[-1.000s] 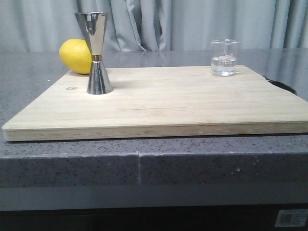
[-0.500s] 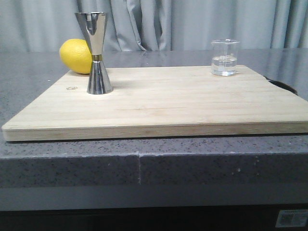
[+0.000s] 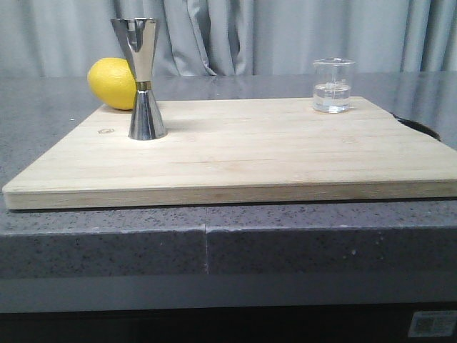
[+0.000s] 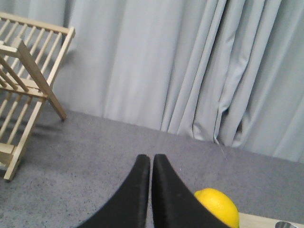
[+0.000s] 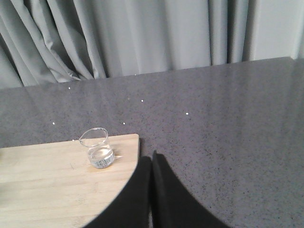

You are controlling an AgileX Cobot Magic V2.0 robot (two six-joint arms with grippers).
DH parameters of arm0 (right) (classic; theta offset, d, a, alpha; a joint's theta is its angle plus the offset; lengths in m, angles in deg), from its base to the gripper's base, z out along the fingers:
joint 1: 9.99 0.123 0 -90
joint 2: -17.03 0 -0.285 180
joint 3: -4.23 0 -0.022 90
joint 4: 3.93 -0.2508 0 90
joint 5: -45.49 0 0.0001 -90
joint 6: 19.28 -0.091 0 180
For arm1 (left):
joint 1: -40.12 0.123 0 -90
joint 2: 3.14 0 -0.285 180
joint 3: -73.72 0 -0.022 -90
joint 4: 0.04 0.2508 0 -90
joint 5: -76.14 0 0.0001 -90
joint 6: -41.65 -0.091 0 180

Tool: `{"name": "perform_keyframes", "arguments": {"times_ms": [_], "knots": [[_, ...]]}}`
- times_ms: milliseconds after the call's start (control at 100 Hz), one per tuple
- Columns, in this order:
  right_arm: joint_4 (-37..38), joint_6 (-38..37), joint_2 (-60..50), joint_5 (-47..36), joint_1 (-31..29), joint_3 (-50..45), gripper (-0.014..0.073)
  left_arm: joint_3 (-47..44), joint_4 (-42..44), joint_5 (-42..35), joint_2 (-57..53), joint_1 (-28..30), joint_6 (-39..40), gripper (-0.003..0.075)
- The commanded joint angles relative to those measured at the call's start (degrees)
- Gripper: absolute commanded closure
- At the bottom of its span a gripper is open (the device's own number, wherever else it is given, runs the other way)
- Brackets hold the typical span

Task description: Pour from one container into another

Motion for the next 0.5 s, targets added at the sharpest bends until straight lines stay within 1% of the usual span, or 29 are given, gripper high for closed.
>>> {"name": "perform_keyframes", "arguments": {"times_ms": [0, 40, 140, 190, 260, 350, 490], "knots": [[-0.2, 0.0, 4.7, -0.9, -0.3, 6.0, 0.0662, 8.0, -1.2, 4.2, 5.8, -0.5, -2.1, 0.0739], [0.0, 0.0, 6.4, -0.2, -0.3, 7.9, 0.0662, 10.4, -2.0, 7.8, 8.5, -0.5, -4.7, 0.0739], [2.1, 0.0, 10.9, 1.0, -0.3, 11.8, 0.0662, 16.1, -7.1, 14.5, 14.4, -0.5, -14.5, 0.0739], [3.4, 0.0, 12.7, 0.9, -0.3, 13.2, 0.0662, 17.5, -10.6, 15.9, 16.9, -0.5, -18.7, 0.0739], [3.9, 0.0, 14.9, 0.9, -0.3, 14.3, 0.0662, 18.3, -15.5, 15.8, 19.6, -0.5, -23.2, 0.0739], [3.9, 0.0, 16.6, 0.9, -0.3, 14.6, 0.0662, 18.3, -18.8, 14.9, 22.7, -0.5, -24.3, 0.0739], [3.9, 0.0, 18.9, 0.6, -0.3, 14.6, 0.0662, 18.3, -19.7, 13.5, 26.9, -0.5, -24.3, 0.0739]]}}
